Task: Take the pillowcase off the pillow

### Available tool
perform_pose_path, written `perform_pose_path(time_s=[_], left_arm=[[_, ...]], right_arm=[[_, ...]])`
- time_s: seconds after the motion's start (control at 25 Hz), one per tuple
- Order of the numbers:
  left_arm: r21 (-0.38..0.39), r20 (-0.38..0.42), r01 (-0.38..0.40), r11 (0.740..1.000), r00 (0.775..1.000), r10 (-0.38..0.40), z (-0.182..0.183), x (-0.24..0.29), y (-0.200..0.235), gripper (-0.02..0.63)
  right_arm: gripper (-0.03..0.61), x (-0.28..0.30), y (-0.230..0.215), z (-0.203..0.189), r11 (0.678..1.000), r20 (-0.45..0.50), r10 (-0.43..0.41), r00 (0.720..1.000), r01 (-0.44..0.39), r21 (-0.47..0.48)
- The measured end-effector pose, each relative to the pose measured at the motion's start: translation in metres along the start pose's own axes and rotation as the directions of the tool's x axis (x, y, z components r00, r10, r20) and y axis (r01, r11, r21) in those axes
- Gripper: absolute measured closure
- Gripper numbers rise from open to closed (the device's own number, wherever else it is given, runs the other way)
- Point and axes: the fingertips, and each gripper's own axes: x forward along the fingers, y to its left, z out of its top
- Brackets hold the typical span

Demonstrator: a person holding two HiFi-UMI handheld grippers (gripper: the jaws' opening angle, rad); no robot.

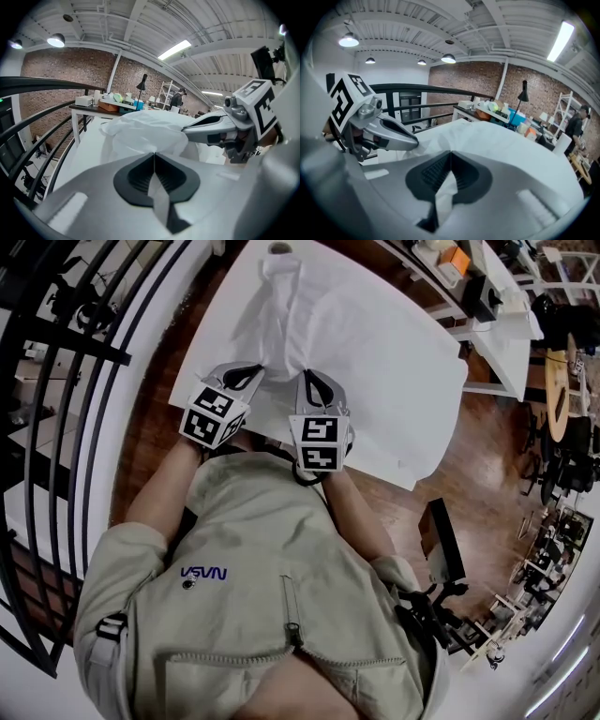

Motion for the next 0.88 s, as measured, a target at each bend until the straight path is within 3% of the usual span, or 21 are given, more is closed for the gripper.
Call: perform_pose_path(time_s=[0.4,0.88], left_arm=[[-0.007,0.059,-0.023,1.0,0.998,0.023,0.022,-0.006,-0.004,0.6],[-0.156,0.074,-0.125,0.98,0.988,0.137,0.014,-0.025,0.037,0.606]], right_arm=[[0.568,-0.017,-0.017,0.011,0.998,0.052,-0.024,0.998,0.021,0.06],[0.572,-0.026,-0.065,-0.01,0.98,0.023,-0.137,0.99,0.132,0.147]])
